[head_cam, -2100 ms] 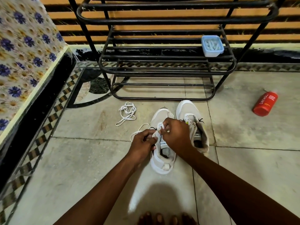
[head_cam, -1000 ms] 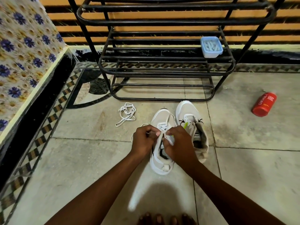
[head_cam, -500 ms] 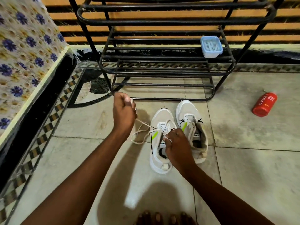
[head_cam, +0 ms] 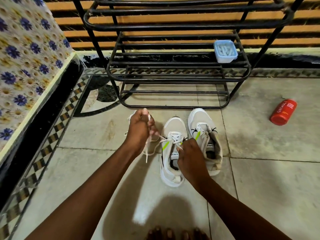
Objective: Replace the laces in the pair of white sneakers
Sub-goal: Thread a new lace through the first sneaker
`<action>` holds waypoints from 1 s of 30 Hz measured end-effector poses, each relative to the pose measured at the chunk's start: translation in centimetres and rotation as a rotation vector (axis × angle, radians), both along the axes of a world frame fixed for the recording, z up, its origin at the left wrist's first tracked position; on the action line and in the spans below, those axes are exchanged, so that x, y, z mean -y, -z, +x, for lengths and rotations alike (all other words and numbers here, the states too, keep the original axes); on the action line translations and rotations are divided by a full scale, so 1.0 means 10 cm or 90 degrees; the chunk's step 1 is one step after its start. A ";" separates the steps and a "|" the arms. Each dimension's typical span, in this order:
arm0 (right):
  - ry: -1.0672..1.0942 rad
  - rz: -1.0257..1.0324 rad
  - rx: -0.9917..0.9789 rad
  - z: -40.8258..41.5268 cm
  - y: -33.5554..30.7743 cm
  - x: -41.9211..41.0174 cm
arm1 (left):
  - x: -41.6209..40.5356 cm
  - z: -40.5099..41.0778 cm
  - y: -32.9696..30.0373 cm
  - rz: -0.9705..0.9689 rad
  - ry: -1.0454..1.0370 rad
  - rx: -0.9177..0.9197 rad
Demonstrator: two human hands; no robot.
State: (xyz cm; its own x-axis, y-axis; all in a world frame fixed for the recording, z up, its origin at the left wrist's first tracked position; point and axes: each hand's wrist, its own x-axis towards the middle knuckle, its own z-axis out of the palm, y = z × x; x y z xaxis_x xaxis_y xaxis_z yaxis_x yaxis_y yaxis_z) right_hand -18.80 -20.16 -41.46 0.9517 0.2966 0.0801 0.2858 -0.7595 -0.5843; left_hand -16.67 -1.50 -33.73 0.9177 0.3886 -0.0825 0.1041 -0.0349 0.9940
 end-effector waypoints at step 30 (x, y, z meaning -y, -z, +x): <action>0.064 -0.041 0.005 0.00 -0.05 -0.05 | 0.12 -0.30 0.78 0.567 0.163 -0.145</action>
State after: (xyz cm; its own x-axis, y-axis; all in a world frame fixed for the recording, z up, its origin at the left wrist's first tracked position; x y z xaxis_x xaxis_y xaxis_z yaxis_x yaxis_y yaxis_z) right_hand -18.84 -19.64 -40.93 0.9762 0.2044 0.0723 0.2111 -0.8204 -0.5314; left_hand -19.63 -2.72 -41.56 0.9821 0.1841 -0.0404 0.1758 -0.8174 0.5485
